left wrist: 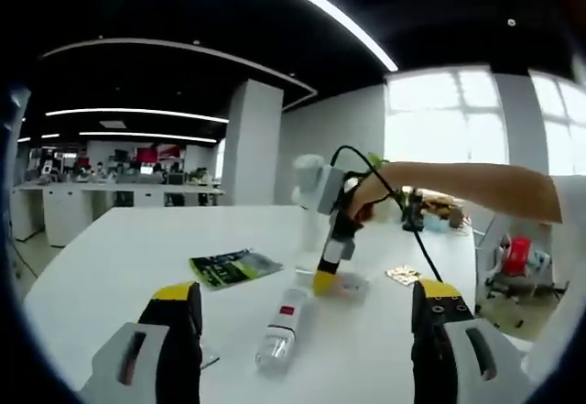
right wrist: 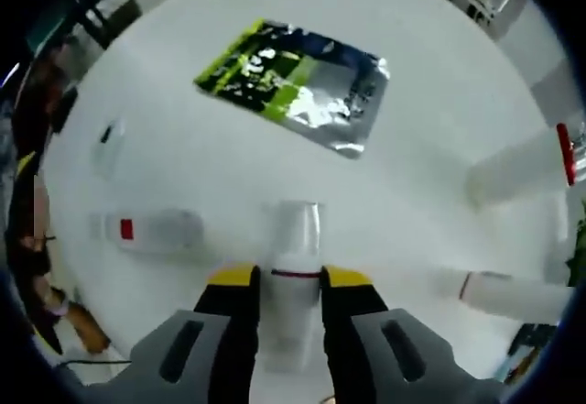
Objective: Arrange the skincare products in the storage area until every visible bottle or jar stands upright without overlapping.
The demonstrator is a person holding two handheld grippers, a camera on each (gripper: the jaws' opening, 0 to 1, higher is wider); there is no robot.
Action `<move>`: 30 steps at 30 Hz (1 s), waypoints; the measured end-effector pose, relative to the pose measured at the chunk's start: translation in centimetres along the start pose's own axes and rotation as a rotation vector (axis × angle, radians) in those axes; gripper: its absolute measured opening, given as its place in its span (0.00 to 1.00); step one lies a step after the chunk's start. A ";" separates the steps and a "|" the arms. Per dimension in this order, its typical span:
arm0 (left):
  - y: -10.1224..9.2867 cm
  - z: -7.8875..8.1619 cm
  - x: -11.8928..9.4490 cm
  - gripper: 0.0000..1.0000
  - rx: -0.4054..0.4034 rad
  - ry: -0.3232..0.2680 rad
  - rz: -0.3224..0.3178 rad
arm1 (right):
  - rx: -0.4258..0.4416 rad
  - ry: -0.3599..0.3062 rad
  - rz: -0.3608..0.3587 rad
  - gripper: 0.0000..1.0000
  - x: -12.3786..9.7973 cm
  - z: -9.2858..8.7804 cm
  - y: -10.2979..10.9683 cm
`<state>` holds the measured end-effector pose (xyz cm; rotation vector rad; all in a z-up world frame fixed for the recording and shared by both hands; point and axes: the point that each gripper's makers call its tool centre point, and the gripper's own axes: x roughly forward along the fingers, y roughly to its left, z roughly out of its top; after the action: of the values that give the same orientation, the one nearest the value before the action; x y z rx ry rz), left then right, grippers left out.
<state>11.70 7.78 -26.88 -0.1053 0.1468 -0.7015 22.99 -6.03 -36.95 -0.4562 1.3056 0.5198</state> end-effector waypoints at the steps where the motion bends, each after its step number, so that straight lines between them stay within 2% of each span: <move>1: -0.1 -0.1 0.1 0.98 0.002 0.003 -0.001 | 0.013 0.015 -0.005 0.24 0.0 -0.1 0.1; 8: -1.1 0.0 0.6 0.97 0.009 0.000 -0.025 | 0.010 0.022 -0.004 0.23 -0.1 0.0 0.1; 12: -1.1 -0.3 0.6 0.94 0.012 0.009 -0.023 | 0.003 0.002 -0.004 0.23 -0.1 -0.2 0.4; 14: -0.8 0.0 0.7 0.94 0.002 -0.012 -0.001 | 0.009 0.000 -0.004 0.23 -0.2 0.4 -0.2; 15: -0.8 0.0 0.8 0.94 0.000 -0.015 -0.002 | 0.007 0.000 -0.004 0.23 -0.2 0.4 -0.2; 16: -1.0 0.1 0.8 0.94 -0.006 -0.022 -0.012 | 0.003 0.001 -0.002 0.23 -0.3 1.2 -0.6; 20: -1.3 0.2 0.9 0.95 -0.021 -0.036 -0.024 | 0.001 0.002 -0.001 0.23 -0.4 0.9 -0.4; 22: -0.7 1.2 0.9 0.97 -0.113 -0.106 0.009 | 0.002 0.002 -0.001 0.23 -0.4 0.5 -0.1; 23: -0.1 1.6 0.7 0.98 -0.129 -0.126 0.036 | 0.001 0.001 -0.001 0.23 -0.4 0.5 -0.1; 30: 0.9 1.6 0.3 0.96 -0.131 -0.131 0.076 | 0.003 0.000 0.000 0.23 -0.3 0.1 0.2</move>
<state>12.78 8.39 -25.48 -0.2694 0.0712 -0.6067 22.89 -5.84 -36.66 -0.4532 1.3065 0.5178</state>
